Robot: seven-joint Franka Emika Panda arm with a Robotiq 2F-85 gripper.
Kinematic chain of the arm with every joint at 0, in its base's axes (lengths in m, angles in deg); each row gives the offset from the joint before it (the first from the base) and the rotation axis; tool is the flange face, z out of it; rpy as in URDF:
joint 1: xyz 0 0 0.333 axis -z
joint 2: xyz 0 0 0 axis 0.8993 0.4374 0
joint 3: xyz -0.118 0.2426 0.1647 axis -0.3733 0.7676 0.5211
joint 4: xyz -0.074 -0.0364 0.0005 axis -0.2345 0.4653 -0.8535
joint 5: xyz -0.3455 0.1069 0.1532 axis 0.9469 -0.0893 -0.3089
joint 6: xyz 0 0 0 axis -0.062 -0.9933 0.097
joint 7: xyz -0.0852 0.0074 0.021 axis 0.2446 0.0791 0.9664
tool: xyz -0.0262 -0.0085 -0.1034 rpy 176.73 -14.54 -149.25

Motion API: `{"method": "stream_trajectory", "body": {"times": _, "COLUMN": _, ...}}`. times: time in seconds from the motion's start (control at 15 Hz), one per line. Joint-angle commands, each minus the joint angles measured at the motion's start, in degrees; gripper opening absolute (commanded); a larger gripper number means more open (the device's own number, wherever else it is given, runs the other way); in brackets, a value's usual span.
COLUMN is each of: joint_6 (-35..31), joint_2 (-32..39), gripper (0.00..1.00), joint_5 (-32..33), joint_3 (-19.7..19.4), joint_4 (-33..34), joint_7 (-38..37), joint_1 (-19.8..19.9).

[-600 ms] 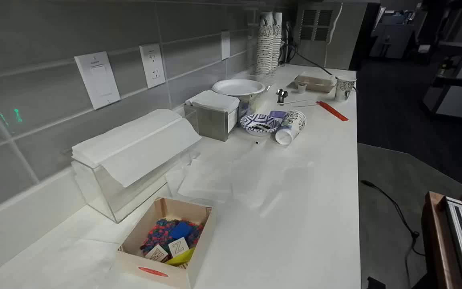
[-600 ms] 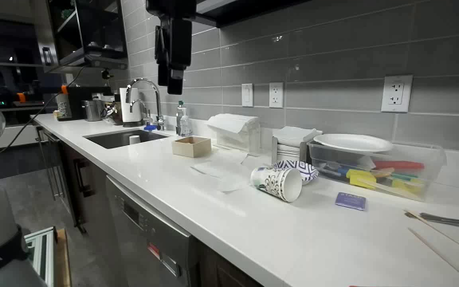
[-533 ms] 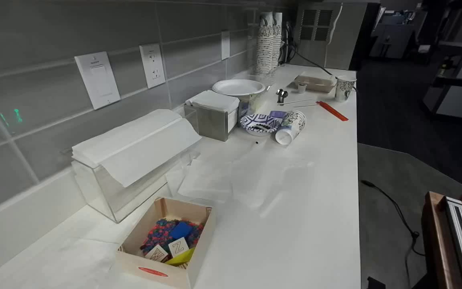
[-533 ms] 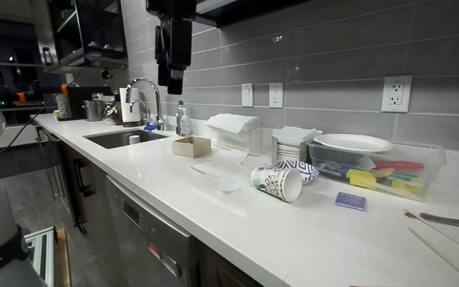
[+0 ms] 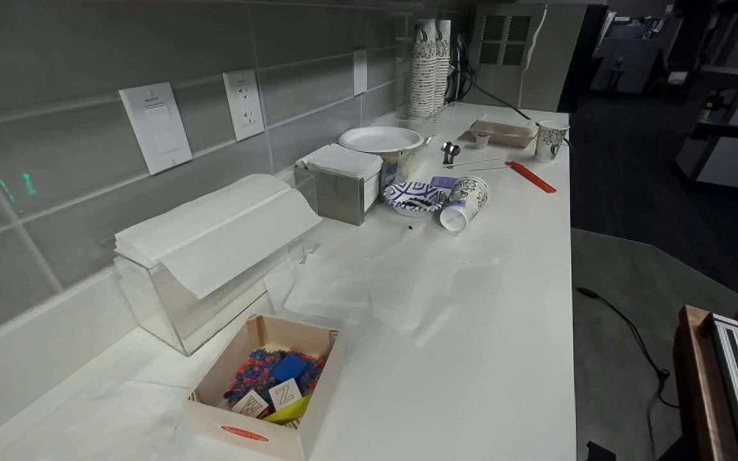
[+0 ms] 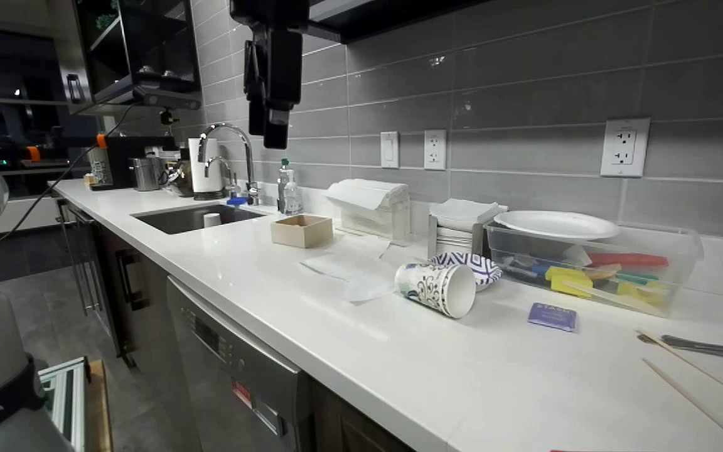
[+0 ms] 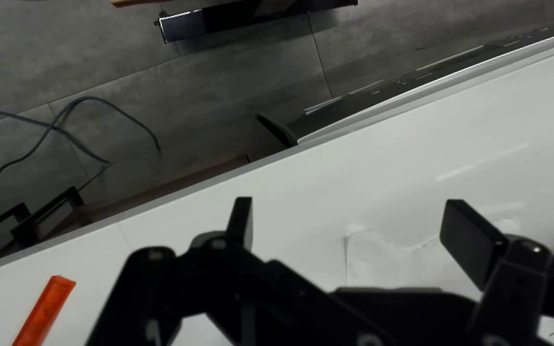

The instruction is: Put a cup upright

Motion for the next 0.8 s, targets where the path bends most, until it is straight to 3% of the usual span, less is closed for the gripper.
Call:
{"method": "stream_trajectory", "body": {"times": 0.0, "joint_6": -2.9, "joint_2": 1.0, "gripper": 1.0, "joint_5": -0.1, "joint_3": 0.6, "joint_4": 0.3, "joint_7": 1.8, "joint_1": -0.2}}
{"method": "stream_trajectory", "body": {"times": 0.4, "joint_6": -9.7, "joint_2": 9.7, "gripper": 1.0, "joint_5": 0.3, "joint_3": 1.1, "joint_4": 6.7, "joint_7": 14.1, "joint_1": -5.4}}
{"method": "stream_trajectory", "body": {"times": 0.73, "joint_6": -10.1, "joint_2": 22.3, "gripper": 1.0, "joint_5": -3.4, "joint_3": 0.6, "joint_4": 17.4, "joint_7": 22.3, "joint_1": -8.1}}
